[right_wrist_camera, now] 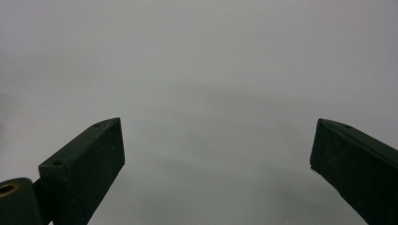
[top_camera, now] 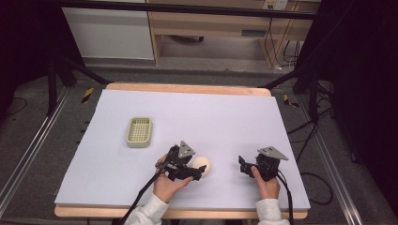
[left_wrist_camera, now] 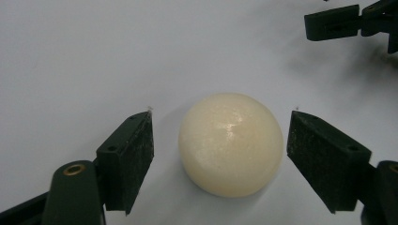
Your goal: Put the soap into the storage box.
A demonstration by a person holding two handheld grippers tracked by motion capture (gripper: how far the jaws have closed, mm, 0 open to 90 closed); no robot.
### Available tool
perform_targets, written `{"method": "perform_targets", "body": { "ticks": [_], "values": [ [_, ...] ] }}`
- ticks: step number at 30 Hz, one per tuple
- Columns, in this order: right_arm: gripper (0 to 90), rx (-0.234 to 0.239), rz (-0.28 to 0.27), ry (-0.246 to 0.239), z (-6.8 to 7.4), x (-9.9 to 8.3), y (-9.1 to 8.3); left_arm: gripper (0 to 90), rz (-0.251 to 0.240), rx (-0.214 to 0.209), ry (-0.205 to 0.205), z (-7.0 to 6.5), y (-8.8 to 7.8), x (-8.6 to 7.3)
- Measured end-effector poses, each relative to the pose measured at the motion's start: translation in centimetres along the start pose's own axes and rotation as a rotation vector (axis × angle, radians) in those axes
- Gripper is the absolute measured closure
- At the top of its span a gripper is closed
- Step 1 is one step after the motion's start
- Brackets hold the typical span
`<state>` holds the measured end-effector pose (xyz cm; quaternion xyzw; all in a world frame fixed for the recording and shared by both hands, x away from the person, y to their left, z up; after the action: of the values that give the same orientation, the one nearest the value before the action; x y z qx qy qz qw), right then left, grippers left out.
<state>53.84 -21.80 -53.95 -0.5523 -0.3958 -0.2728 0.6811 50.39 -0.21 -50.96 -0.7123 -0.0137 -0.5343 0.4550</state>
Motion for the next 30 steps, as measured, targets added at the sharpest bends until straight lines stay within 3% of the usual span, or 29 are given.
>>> {"method": "perform_targets", "body": {
  "ticks": [9, 13, 30],
  "values": [
    [3.8, 0.000, 0.001, 0.000, 0.0, 0.0, 0.0, 21.4, 0.036, -0.012, 0.015, -0.9, 1.4, -0.2],
    [3.8, 0.004, 0.004, 0.005, 0.0, 0.0, 0.0, 20.9, 0.054, -0.005, 0.029, -1.0, 1.7, -0.2],
    [3.8, 0.000, 0.002, 0.000, 0.0, 0.0, 0.0, 19.8, 0.088, 0.010, 0.020, -0.7, 2.9, -0.7]
  ]
}}
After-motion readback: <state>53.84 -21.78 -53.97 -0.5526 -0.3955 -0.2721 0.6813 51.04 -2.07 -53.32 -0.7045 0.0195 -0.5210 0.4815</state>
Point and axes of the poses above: each handheld gripper's, and its own axes: y roughly forward along the jaws, x roughly out of its top, z roughly to its left, the point moved 10 cm from there along y, roughly forward along the jaws, and after that the axes turned 3 degrees about y, right-handed, at the moved point
